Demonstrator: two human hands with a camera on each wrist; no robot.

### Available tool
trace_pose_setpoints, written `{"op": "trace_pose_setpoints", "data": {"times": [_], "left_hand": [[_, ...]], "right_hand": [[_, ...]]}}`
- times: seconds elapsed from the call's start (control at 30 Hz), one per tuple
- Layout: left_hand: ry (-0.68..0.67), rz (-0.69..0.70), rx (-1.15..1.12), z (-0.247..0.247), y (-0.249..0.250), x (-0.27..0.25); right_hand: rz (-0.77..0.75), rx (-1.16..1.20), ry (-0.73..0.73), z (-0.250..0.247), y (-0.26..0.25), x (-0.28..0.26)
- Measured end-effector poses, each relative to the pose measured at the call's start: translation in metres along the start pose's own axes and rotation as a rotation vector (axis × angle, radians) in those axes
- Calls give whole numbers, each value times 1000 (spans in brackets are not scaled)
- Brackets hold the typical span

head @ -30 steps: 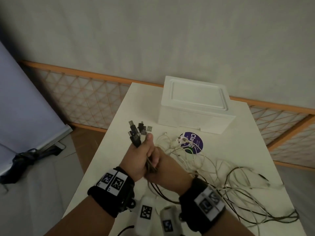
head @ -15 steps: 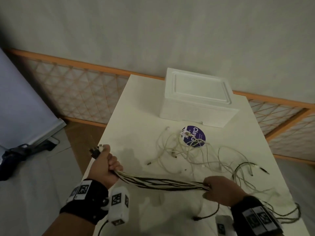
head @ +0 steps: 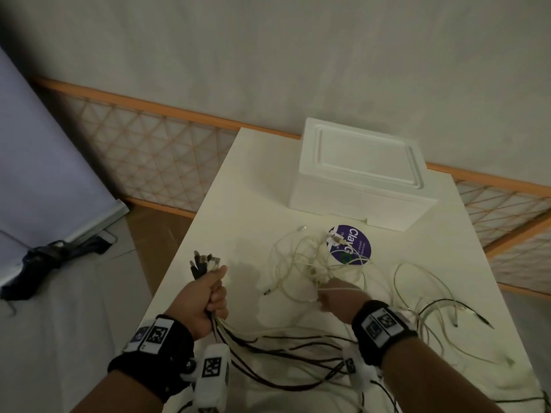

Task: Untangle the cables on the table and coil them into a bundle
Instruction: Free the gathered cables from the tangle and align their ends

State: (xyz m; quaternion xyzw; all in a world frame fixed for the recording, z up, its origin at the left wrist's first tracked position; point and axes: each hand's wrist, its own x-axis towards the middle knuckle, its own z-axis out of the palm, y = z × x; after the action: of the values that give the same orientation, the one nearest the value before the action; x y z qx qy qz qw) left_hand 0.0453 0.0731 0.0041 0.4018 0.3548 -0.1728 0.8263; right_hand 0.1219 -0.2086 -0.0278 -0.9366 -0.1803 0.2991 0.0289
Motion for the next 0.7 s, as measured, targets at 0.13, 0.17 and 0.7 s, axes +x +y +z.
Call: {"op": "trace_pose_setpoints", "data": {"times": [0.13,0.17,0.7], "left_hand": [[12,8,56,7,0,-1],[12,3,60,7,0,-2],[-4,14,101,13,0,-15]], "right_hand": [[-64,139,173,-27,2,24],[-88,185,206,-34,2,25],[80,342,178,-41,-82,21]]}}
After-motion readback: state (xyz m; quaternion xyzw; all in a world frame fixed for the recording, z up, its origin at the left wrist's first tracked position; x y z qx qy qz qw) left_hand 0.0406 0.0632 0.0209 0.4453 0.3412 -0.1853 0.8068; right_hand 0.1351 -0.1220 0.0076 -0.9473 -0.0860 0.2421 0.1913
